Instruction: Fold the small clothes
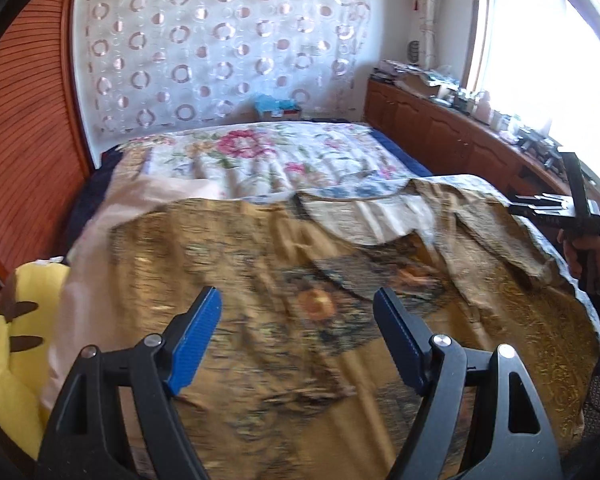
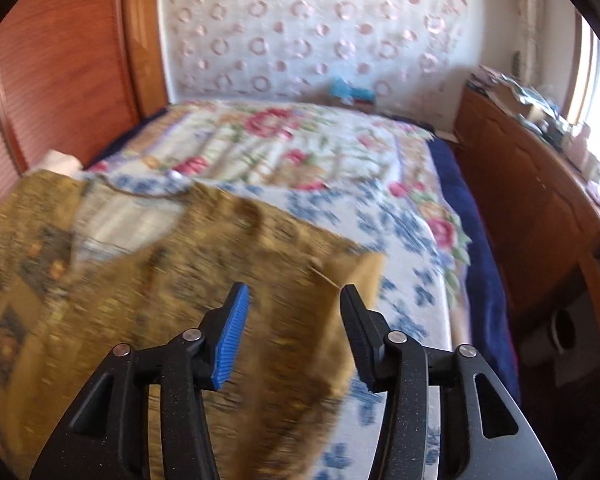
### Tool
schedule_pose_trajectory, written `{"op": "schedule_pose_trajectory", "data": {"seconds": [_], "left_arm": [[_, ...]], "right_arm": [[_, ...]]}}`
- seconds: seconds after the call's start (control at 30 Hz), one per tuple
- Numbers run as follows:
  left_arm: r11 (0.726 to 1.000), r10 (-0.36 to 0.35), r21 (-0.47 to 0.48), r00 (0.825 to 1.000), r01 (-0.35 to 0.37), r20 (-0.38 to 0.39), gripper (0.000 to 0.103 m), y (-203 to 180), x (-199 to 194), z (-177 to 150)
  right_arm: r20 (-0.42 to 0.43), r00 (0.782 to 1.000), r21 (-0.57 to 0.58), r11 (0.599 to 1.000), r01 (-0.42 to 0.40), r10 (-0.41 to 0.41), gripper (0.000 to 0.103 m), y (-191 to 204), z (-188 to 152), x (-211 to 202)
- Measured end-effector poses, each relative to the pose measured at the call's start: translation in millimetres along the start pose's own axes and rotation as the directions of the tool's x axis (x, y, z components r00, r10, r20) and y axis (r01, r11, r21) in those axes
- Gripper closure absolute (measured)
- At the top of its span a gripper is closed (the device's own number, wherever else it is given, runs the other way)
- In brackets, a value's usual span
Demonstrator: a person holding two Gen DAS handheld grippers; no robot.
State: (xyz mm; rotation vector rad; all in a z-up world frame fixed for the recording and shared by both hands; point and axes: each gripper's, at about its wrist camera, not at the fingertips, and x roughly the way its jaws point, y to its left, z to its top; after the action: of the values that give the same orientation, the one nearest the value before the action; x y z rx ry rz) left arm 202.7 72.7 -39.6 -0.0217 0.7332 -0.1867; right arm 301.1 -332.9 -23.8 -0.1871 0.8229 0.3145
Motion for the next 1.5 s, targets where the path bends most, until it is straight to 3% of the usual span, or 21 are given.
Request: {"op": "schedule_pose_trajectory", "data": {"seconds": [0.1,0.33,0.5,0.6,0.67,0.73,1.13,1.2,1.23,1.27,1.4,1.5], "left_arm": [[1.000,0.021,-0.010,1.000,-0.021,-0.006,0.024,20,-2,4],[0.994,0.107,-0.033,0.994,-0.108,-0.026,0.024,64,3,10],[0.992,0.094,-0.083,0.994,-0.098,-0.058,0.027,89,19,13],[0.991,0.081,-0.097,0.993,-0.089,-0.085,0.036,99,30,15],[0.990,0.073,-0.112,0.992,-0.085,-0.104,0.049,104,38,17],[0.989,0.074,-0.122,0.990,-0.088,-0.116,0.052,108,45,18],[0.985,0.077,-0.142,0.986,-0.099,-0.149,0.053,119,61,22],[0.984,0.064,-0.156,0.987,-0.087,-0.146,0.065,120,62,21],[0.985,0.058,-0.152,0.987,-0.080,-0.147,0.084,119,62,21],[0.988,0.058,-0.133,0.987,-0.078,-0.152,0.092,117,64,21],[0.994,0.087,-0.060,0.988,-0.096,-0.131,0.102,101,56,24],[0.997,0.060,-0.050,0.995,-0.064,-0.082,0.102,91,41,29]], "right_arm": [[-0.033,0.999,0.020,0.999,0.043,-0.042,0.052,-13,-6,12],[-0.076,0.997,0.056,0.998,0.036,-0.031,0.052,-28,-10,35],[-0.061,0.998,0.073,0.997,0.028,-0.023,0.050,-30,-9,37],[-0.061,0.998,0.071,0.997,0.030,-0.026,0.050,-30,-10,38],[-0.061,0.998,0.071,0.997,0.029,-0.025,0.050,-30,-10,38],[-0.061,0.998,0.072,0.997,0.028,-0.024,0.050,-30,-10,38],[-0.061,0.998,0.071,0.997,0.028,-0.024,0.050,-30,-10,38],[-0.062,0.998,0.071,0.997,0.028,-0.024,0.050,-30,-9,38],[-0.062,0.998,0.071,0.997,0.028,-0.024,0.050,-30,-9,38],[-0.064,0.998,0.070,0.997,0.026,-0.022,0.050,-29,-9,38],[-0.070,0.998,0.054,0.999,0.011,-0.007,0.052,-30,-5,42],[-0.076,0.997,0.042,0.999,-0.001,0.005,0.071,-29,4,46]]}}
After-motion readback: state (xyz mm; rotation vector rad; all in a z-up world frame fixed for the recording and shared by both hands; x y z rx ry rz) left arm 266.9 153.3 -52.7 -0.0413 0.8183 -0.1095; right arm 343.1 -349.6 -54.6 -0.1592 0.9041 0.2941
